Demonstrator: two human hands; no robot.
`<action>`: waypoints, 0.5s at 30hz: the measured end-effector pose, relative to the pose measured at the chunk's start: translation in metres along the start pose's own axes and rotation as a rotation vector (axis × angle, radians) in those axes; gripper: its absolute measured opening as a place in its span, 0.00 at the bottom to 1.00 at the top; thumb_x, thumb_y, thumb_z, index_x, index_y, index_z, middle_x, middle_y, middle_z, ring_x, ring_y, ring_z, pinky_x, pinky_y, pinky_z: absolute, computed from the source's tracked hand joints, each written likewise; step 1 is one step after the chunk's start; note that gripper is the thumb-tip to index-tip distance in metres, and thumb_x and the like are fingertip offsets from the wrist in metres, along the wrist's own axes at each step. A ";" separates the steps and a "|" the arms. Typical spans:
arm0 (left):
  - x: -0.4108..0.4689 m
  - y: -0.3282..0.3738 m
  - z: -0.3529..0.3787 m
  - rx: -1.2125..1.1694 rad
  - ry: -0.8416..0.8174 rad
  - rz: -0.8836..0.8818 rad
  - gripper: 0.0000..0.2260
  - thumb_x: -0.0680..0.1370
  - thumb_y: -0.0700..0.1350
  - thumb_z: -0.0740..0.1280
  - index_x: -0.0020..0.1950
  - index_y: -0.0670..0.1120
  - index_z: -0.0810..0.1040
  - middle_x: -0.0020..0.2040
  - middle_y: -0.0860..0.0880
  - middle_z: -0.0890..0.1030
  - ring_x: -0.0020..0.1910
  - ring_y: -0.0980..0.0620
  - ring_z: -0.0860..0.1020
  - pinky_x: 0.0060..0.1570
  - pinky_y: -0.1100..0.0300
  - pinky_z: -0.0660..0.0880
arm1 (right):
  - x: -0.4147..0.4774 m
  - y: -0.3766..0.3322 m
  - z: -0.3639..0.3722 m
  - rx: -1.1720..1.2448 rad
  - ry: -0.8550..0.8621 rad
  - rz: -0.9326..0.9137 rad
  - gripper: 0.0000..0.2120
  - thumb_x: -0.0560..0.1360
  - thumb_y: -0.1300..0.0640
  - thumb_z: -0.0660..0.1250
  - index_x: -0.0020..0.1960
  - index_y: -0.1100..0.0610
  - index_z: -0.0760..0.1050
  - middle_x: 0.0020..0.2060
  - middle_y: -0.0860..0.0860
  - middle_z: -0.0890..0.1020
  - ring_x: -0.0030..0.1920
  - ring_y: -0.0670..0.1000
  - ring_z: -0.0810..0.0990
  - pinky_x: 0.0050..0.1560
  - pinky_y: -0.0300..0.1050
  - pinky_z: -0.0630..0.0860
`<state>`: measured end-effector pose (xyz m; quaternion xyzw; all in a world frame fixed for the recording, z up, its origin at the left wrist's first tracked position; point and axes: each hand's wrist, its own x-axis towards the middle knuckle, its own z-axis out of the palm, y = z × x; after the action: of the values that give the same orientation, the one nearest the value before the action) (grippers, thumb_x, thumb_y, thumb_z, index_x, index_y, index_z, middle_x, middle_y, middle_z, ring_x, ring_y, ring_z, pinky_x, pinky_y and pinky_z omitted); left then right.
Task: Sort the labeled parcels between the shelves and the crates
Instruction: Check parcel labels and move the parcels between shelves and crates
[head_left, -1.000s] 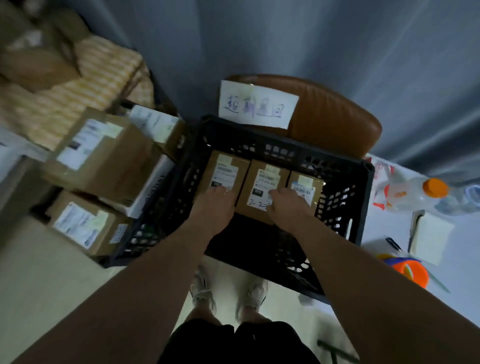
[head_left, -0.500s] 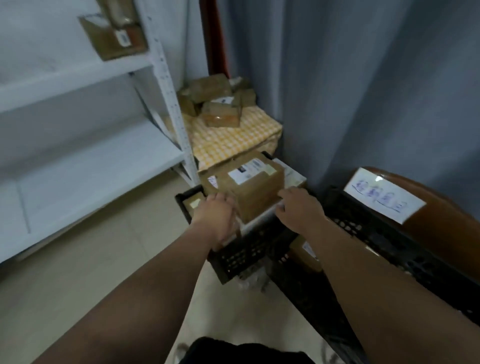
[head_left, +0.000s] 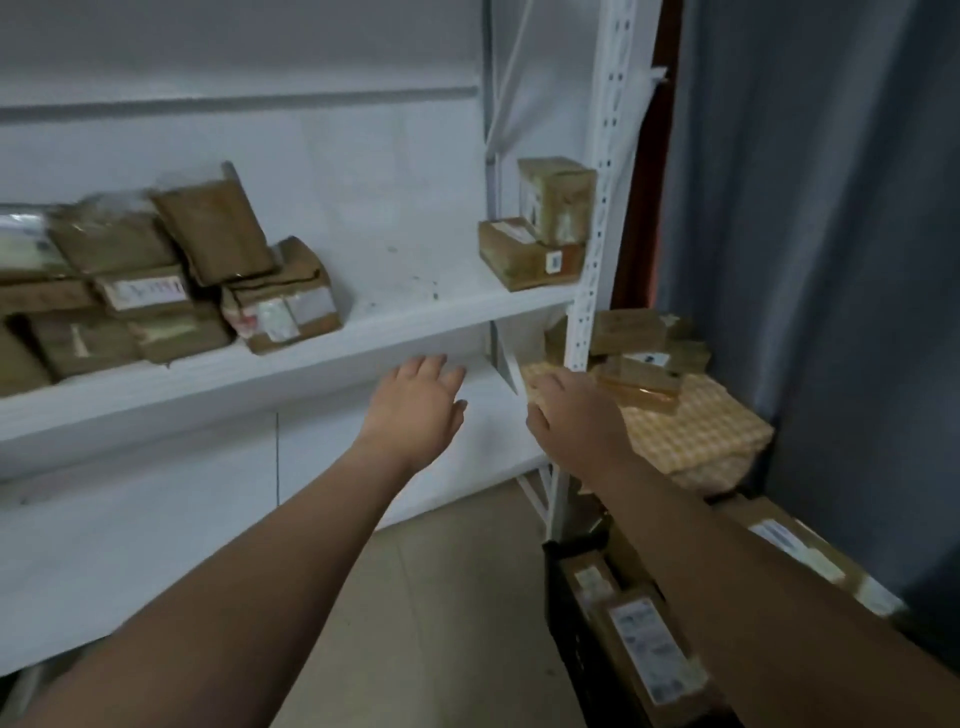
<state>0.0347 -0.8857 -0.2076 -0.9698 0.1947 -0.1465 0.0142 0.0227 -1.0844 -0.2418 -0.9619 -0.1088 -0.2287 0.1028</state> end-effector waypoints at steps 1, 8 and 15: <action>0.009 -0.011 -0.006 0.006 0.028 -0.002 0.21 0.81 0.52 0.56 0.74 0.48 0.63 0.74 0.44 0.63 0.72 0.43 0.61 0.67 0.50 0.61 | 0.018 -0.004 0.000 -0.014 0.032 -0.017 0.14 0.78 0.55 0.58 0.59 0.60 0.75 0.55 0.56 0.77 0.53 0.57 0.75 0.52 0.52 0.74; 0.079 -0.050 -0.021 0.046 0.167 0.037 0.20 0.80 0.52 0.58 0.71 0.47 0.67 0.72 0.44 0.66 0.70 0.43 0.64 0.66 0.51 0.62 | 0.115 0.002 -0.012 -0.031 0.243 -0.108 0.13 0.74 0.60 0.65 0.57 0.62 0.78 0.54 0.60 0.80 0.51 0.61 0.78 0.49 0.54 0.76; 0.195 -0.041 -0.030 0.010 0.288 0.122 0.21 0.80 0.52 0.58 0.72 0.48 0.65 0.73 0.45 0.66 0.71 0.44 0.64 0.66 0.52 0.62 | 0.193 0.072 -0.022 -0.013 0.316 0.027 0.19 0.76 0.53 0.63 0.65 0.57 0.73 0.65 0.55 0.74 0.65 0.56 0.72 0.64 0.54 0.68</action>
<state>0.2131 -0.9212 -0.1213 -0.9250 0.2527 -0.2837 0.0001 0.2006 -1.1274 -0.1441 -0.9161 -0.0767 -0.3763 0.1154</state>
